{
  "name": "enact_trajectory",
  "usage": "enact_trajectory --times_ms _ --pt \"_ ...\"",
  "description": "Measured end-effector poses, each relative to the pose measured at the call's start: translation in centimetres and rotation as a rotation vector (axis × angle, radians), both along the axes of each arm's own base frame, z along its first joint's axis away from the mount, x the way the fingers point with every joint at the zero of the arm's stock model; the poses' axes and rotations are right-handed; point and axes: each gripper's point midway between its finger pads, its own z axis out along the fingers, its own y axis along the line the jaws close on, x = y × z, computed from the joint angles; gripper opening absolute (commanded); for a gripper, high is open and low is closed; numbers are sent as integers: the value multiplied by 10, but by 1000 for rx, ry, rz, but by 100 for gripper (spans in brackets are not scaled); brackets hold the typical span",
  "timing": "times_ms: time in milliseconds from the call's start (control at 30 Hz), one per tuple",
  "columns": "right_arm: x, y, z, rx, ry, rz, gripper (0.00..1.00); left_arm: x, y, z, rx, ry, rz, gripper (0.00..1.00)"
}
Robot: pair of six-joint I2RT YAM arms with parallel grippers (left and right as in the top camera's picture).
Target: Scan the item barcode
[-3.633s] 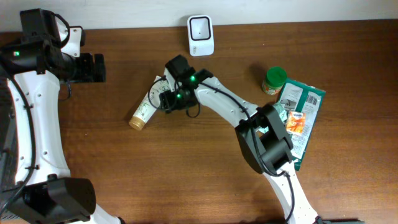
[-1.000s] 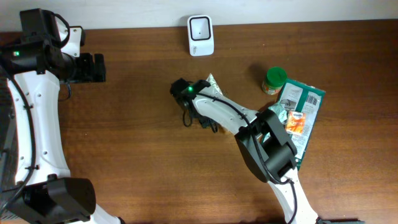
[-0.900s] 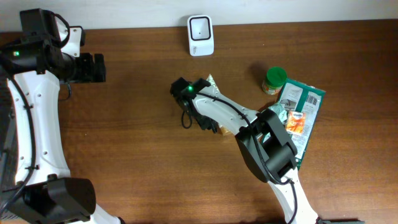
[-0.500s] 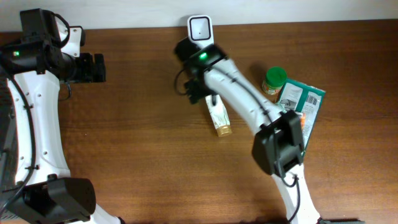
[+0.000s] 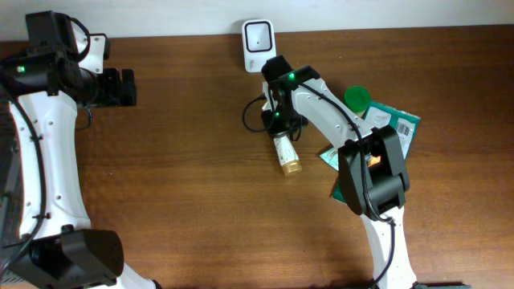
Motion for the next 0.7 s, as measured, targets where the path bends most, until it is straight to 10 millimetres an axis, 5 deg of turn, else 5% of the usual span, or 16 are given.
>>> enact_trajectory --times_ms 67,200,233,300,333,467,533,633,700 --pt "-4 -6 2 -31 16 -2 4 0 0 0 0 0 0 99" --pt "9 -26 29 -436 -194 29 10 0 0 0 0 0 0 99" --pt "6 -17 32 -500 -240 56 19 0 0 0 0 0 0 99" --pt "-1 -7 17 -560 -242 94 58 0 0 0 0 0 0 99" --pt "-9 -2 0 -583 -216 120 65 0 0 0 0 0 0 99" --pt "-24 9 -2 -589 -181 162 65 0 0 0 0 0 0 99" --pt "-38 37 4 -508 -152 199 66 0 0 0 0 0 0 99" --pt "-56 88 28 -258 -76 248 64 0 0 0 0 0 0 99" --pt "-53 90 50 -177 -49 236 64 0 0 0 0 0 0 99"
